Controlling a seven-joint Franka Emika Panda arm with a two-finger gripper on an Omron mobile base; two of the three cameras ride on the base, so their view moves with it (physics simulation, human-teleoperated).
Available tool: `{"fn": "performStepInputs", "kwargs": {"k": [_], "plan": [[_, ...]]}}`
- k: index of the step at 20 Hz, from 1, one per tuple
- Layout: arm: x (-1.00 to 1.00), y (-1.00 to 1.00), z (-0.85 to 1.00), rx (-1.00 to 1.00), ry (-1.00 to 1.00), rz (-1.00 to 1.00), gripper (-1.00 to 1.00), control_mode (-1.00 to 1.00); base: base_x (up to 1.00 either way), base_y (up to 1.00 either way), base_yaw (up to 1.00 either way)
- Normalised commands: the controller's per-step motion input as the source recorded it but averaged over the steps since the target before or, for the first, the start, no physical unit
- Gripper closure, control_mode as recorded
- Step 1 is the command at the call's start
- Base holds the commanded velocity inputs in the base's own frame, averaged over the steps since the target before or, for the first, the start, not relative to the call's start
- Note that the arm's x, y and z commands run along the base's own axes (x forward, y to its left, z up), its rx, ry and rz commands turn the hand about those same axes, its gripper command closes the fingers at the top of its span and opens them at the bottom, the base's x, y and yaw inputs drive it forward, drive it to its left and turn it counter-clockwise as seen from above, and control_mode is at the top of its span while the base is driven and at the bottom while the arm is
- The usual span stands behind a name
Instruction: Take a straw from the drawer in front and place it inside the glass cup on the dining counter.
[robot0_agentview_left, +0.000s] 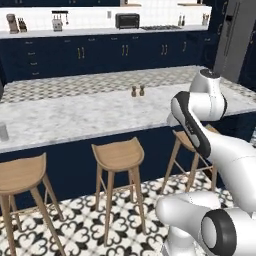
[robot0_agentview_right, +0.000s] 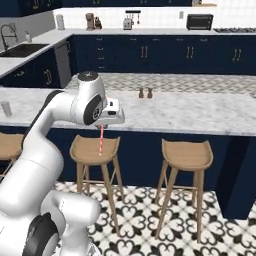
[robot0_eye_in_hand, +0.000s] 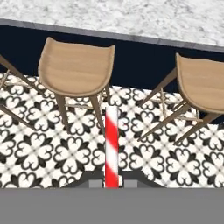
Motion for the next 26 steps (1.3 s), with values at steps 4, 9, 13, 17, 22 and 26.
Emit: {"fn": "performStepInputs", "kwargs": {"k": [4, 9, 13, 17, 22, 26], "plan": [[0.0, 0.0, 0.0, 0.0, 0.0, 0.0, 1.0, 1.0, 0.02, 1.0, -0.38], [0.0, 0.0, 0.0, 0.0, 0.0, 0.0, 1.0, 1.0, 0.01, 1.0, -0.36], [0.0, 0.0, 0.0, 0.0, 0.0, 0.0, 1.0, 1.0, 0.04, 1.0, -0.33], [0.0, 0.0, 0.0, 0.0, 0.0, 0.0, 1.0, 1.0, 0.09, 1.0, -0.31], [0.0, 0.0, 0.0, 0.0, 0.0, 0.0, 1.0, 1.0, 0.12, 1.0, -0.1], [0.0, 0.0, 0.0, 0.0, 0.0, 0.0, 1.0, 1.0, 0.15, 1.0, 0.11]]}}
